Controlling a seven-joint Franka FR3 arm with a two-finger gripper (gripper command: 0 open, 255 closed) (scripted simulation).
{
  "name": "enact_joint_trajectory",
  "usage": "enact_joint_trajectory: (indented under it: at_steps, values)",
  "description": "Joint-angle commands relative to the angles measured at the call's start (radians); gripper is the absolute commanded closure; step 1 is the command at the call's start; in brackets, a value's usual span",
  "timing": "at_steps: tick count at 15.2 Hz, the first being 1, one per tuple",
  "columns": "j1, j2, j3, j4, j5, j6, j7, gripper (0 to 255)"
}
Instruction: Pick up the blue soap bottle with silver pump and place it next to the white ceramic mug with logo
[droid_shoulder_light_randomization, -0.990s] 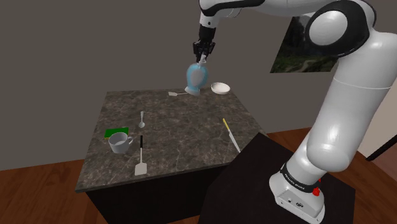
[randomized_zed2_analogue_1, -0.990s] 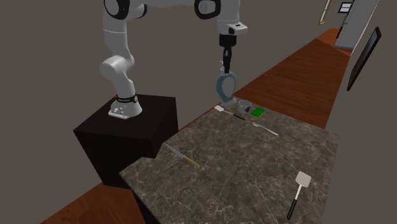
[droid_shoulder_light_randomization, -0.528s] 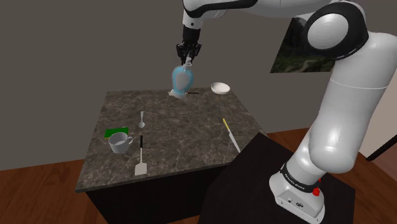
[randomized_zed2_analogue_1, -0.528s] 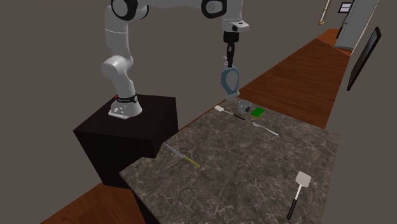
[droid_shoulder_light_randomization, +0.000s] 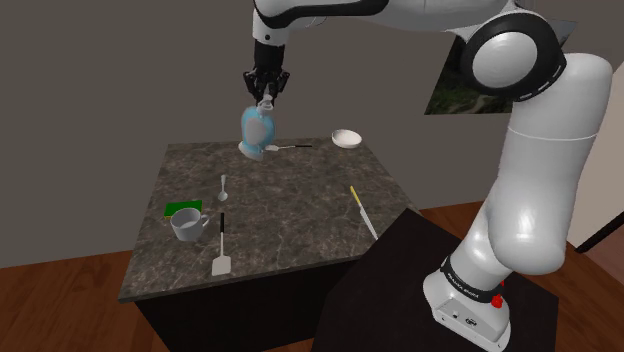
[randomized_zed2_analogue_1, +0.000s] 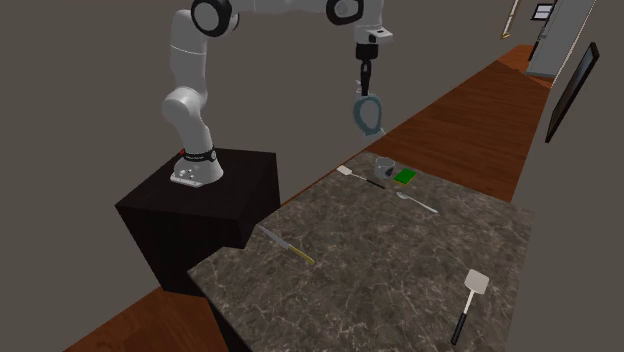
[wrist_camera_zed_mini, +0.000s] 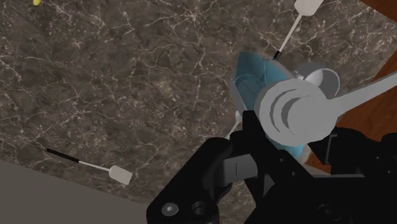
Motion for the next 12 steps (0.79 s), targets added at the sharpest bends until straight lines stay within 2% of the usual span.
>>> enact_joint_trajectory:
  at_steps: [1, 5, 9, 12]
  values:
    - [0.026, 0.035, 0.013, 0.050, -0.006, -0.012, 0.041, 255]
    - [0.079, 0.116, 0.035, 0.171, -0.019, -0.050, 0.120, 255]
    - [0.135, 0.228, 0.052, 0.345, -0.033, -0.111, 0.195, 255]
    - [0.135, 0.215, 0.052, 0.285, -0.032, -0.063, 0.193, 255]
